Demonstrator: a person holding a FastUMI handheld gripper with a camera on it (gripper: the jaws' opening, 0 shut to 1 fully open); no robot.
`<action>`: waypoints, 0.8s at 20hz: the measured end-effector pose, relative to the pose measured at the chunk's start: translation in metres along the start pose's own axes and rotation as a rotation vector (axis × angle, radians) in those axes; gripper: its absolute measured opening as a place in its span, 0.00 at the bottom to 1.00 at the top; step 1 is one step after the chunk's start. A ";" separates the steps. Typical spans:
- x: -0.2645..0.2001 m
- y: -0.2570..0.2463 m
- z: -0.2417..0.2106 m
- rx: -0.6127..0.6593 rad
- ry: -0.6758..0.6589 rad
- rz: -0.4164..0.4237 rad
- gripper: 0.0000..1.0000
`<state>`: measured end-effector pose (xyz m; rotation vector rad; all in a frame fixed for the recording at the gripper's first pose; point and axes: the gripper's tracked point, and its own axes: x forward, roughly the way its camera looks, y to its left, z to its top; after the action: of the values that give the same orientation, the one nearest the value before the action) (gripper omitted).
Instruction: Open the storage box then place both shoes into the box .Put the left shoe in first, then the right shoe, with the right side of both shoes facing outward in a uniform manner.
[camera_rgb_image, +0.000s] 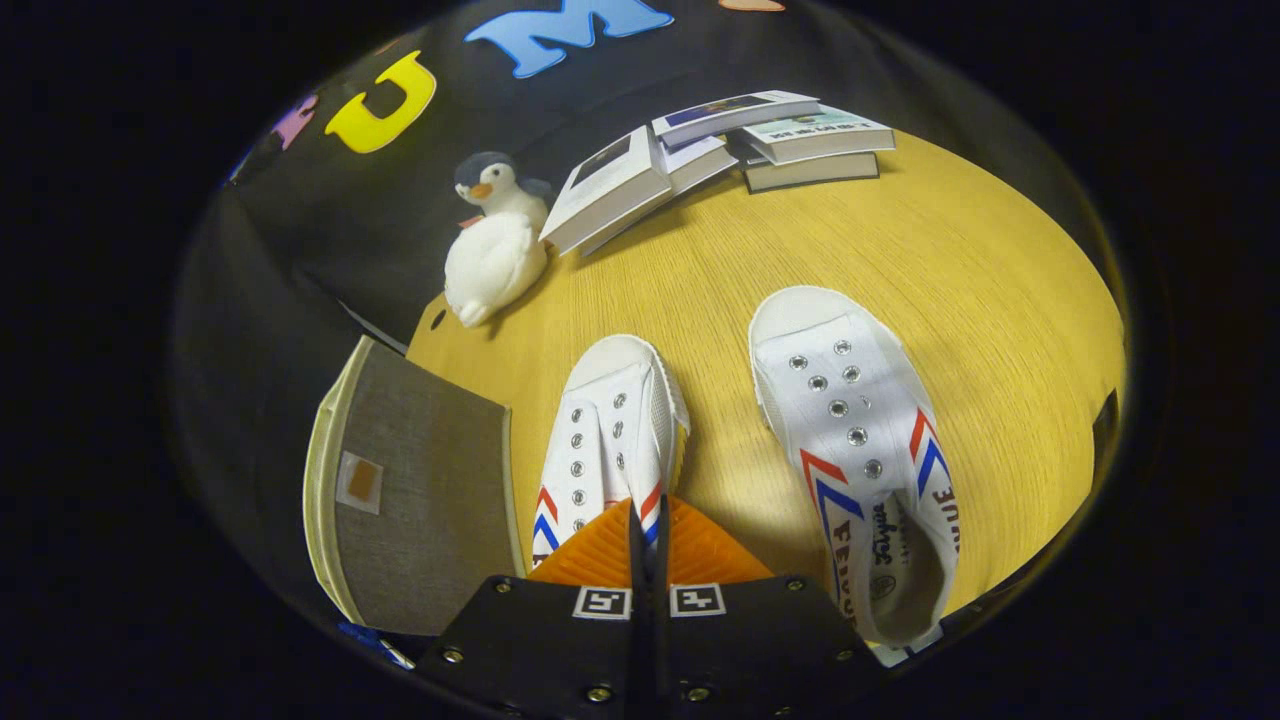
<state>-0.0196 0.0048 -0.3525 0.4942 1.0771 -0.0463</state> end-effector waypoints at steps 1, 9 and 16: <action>-0.007 0.005 0.005 0.018 -0.010 0.013 0.00; -0.063 0.075 0.040 0.032 -0.078 0.122 0.00; -0.077 0.145 0.032 -0.018 -0.073 0.199 0.00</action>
<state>0.0089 0.1053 -0.2226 0.5776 0.9518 0.1195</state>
